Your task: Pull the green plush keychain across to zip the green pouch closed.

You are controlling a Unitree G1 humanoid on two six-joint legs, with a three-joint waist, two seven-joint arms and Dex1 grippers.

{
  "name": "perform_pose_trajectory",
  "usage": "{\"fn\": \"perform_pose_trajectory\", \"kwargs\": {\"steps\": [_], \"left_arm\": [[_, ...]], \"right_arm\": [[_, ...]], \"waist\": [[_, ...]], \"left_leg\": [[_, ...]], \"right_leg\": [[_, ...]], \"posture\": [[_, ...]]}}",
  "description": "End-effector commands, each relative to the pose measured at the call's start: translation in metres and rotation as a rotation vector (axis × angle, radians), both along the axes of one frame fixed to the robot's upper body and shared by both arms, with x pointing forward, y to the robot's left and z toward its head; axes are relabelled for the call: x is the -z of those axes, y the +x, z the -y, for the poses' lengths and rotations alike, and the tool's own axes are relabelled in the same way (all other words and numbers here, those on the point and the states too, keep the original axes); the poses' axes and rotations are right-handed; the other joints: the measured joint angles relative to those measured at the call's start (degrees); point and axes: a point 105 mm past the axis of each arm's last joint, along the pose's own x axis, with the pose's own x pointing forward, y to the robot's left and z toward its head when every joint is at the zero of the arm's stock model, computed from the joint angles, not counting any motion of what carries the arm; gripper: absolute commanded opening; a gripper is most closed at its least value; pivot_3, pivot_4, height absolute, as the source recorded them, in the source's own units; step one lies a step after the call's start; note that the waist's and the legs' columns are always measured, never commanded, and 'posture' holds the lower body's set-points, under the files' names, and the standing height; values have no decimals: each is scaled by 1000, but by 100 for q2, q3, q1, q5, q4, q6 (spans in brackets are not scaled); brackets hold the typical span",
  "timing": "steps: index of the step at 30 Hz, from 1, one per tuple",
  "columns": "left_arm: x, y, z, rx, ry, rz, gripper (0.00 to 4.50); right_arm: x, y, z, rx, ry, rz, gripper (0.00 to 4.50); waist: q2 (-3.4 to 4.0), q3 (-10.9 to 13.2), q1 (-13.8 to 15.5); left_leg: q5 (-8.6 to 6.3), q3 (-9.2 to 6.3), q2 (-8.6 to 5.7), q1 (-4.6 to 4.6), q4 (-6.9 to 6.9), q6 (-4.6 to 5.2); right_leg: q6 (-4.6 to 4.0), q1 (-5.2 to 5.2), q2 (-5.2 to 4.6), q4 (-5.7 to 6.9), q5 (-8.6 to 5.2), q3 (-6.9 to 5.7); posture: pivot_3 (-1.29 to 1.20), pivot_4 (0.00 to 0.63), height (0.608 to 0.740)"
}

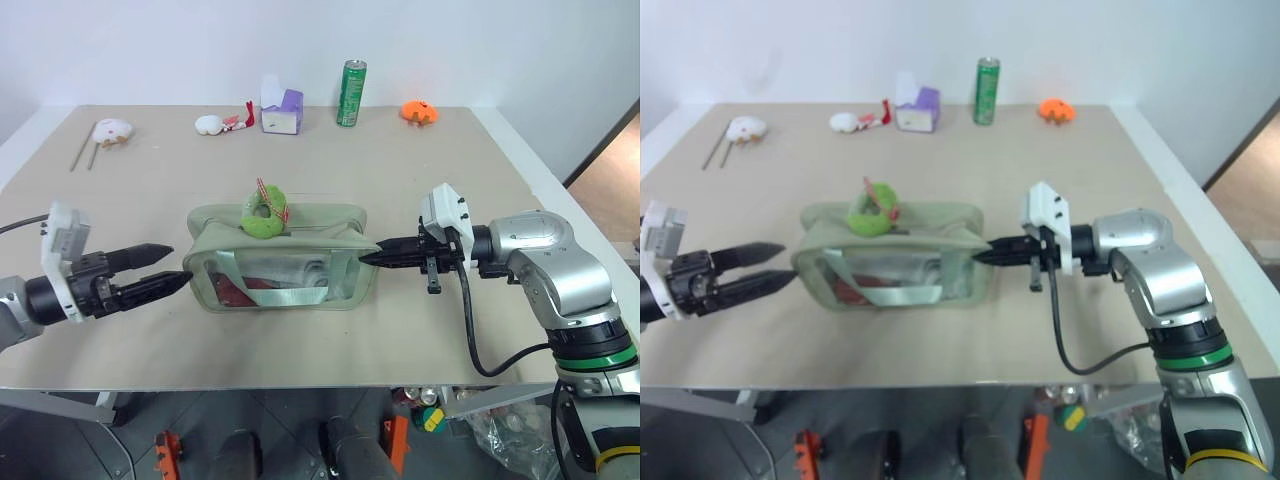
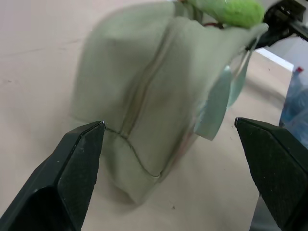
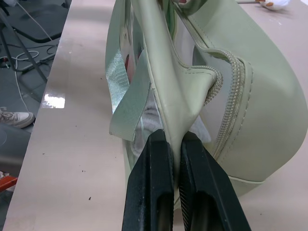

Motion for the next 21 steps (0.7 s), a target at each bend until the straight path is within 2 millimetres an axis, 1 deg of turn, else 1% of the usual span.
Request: {"fn": "perform_pose_trajectory", "kwargs": {"steps": [1,3,6,9,10,12,13,14,18,19,20,21], "left_arm": [[-7,7,4,3,5,58,4230],[-8,15,4,-13,-12,66,3674],[-14,23,5,-30,-48,90,2650],[-16,18,11,20,-64,78,1686],[-16,16,12,31,-62,72,1194],[-14,13,13,45,-61,60,773],[-14,12,14,50,-58,56,250],[-13,12,14,50,-50,54,88],[-10,12,17,45,-29,54,88],[-9,13,17,40,-24,54,0],[-8,14,17,37,-16,56,0],[-7,14,18,38,-12,57,0]], "right_arm": [[-9,-2,-3,-21,-4,40,0],[-8,-2,-3,-19,-5,41,0],[-8,-3,-2,-16,-6,40,0],[-7,-4,-1,-8,-11,35,0],[-7,-4,0,-6,-12,34,0],[-6,-5,1,-3,-12,31,0],[-6,-5,1,-1,-12,31,0],[-6,-4,1,1,-12,30,0],[-9,-1,3,28,8,31,0],[-10,0,4,36,15,33,730],[-13,2,4,50,35,31,989],[-16,4,5,60,56,29,1352]], "waist": [[0,0,2],[0,0,3],[0,0,-1],[0,0,-7],[0,0,-6],[0,0,-4],[0,0,-4],[0,0,-4],[0,0,-1],[0,0,1],[0,0,2],[0,0,2]], "left_leg": [[0,0,0,0,-1,0],[0,-2,0,-1,-2,0],[0,-1,1,-1,-2,0],[0,0,1,-2,-2,0],[-1,-1,1,-2,-3,0],[-1,-3,1,-3,-3,0],[0,-3,1,-3,-3,0],[0,-3,0,-3,-3,0],[0,-3,0,-2,-1,0],[0,-3,-1,-2,-1,0],[0,-2,-1,-2,-1,0],[0,-2,-2,-2,0,0]], "right_leg": [[12,0,0,0,7,0],[13,-1,2,0,7,-2],[15,0,3,0,9,-1],[17,-1,3,0,9,0],[17,-1,2,0,9,0],[17,-1,2,0,8,-1],[17,0,2,0,8,-1],[17,-1,2,0,8,-1],[18,1,2,0,9,-1],[18,1,1,0,9,-1],[18,1,1,0,9,-1],[18,1,0,0,9,-1]], "posture": [[0,150,740],[0,150,740],[0,150,740],[0,150,740],[0,150,740],[0,150,740],[0,150,740],[0,150,740],[0,150,740],[0,150,740],[0,150,740],[0,150,740]]}}
